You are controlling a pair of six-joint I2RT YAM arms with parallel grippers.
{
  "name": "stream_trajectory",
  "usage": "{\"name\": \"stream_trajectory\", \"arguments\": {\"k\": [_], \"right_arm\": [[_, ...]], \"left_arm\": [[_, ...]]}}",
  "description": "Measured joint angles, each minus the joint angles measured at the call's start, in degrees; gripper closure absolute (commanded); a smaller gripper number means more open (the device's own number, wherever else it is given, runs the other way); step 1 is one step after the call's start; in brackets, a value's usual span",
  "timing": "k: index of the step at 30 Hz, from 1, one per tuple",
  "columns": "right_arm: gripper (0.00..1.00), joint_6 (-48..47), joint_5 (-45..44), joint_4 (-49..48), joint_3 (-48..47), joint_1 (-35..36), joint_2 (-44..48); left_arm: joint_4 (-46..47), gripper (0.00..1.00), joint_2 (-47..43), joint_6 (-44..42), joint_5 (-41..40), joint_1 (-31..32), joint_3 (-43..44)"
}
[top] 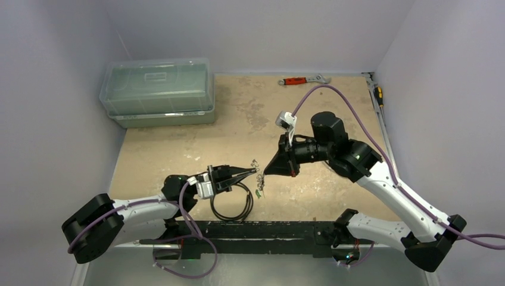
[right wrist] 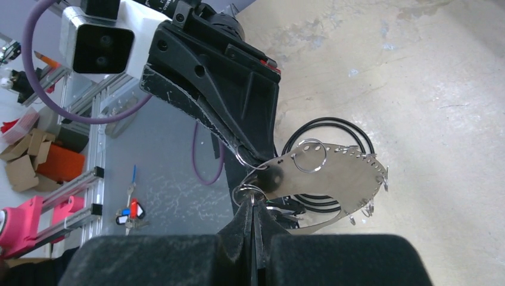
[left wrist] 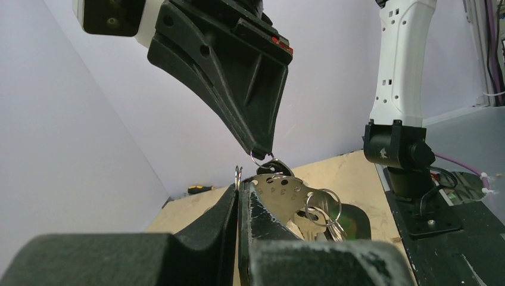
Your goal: Put the keys on the keyring
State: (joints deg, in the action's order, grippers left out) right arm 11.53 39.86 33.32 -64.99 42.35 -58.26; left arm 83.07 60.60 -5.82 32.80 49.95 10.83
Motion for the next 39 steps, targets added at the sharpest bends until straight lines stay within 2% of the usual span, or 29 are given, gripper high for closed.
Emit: {"name": "stream_trajectory", "arguments": {"k": [17, 39], "right_arm": [[1.0, 2.5, -0.3, -3.0, 0.0, 0.8, -1.5], [1.0, 3.9, -7.9, -4.2, -0.7, 0.8, -2.6]], "left_arm": [[-1.2, 1.0, 1.2, 1.9, -1.6, 0.0, 1.2], [-5.2, 1.0, -0.5, 7.8, -7.1, 0.0, 2.2]]}}
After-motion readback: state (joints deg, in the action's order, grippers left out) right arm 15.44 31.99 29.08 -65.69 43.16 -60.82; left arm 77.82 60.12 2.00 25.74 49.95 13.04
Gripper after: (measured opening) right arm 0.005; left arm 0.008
